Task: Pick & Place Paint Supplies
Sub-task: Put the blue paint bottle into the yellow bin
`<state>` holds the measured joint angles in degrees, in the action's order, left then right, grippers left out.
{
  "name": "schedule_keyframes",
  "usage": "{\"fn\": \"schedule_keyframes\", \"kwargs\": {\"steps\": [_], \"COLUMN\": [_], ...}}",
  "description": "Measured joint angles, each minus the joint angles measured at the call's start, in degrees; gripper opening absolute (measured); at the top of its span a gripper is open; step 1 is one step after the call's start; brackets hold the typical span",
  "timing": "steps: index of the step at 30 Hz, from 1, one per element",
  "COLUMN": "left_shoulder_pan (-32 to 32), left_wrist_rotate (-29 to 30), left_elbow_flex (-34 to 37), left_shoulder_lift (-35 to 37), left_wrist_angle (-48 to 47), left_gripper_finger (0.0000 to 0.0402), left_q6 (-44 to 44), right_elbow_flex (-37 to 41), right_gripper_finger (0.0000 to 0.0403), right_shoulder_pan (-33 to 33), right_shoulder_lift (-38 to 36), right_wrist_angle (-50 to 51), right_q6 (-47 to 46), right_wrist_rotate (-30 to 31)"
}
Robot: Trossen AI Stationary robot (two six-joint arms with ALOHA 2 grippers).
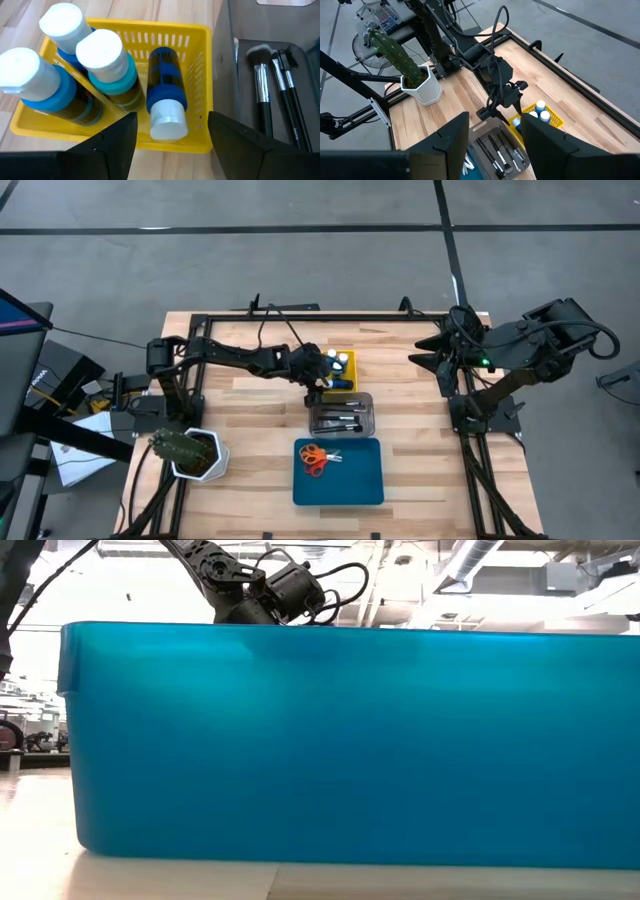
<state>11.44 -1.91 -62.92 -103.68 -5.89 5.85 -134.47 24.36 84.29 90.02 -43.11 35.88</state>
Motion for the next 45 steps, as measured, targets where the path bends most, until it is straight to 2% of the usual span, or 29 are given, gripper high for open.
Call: {"fn": "schedule_keyframes", "kwargs": {"steps": [27, 45], "left_shoulder_pan": [0.6, 1.4], "left_wrist_rotate": [0.1, -2.0], "left_elbow_flex": [0.0, -0.2], "left_shoulder_lift": [0.0, -1.4], "left_wrist_angle": [-0.5, 1.0], "left_gripper_finger": [0.0237, 0.0237], "left_q6": [1.0, 0.8], "right_elbow_flex": [0.0, 0.0], "right_gripper_finger": [0.0175, 0.0175], "right_shoulder_pan": [0.0, 0.0], "right_shoulder_lift": [0.0, 0.0], "right_wrist_angle": [0.0, 0.0], "right_q6": [0.0, -0.3], "right_wrist_rotate": [0.0, 0.0]}}
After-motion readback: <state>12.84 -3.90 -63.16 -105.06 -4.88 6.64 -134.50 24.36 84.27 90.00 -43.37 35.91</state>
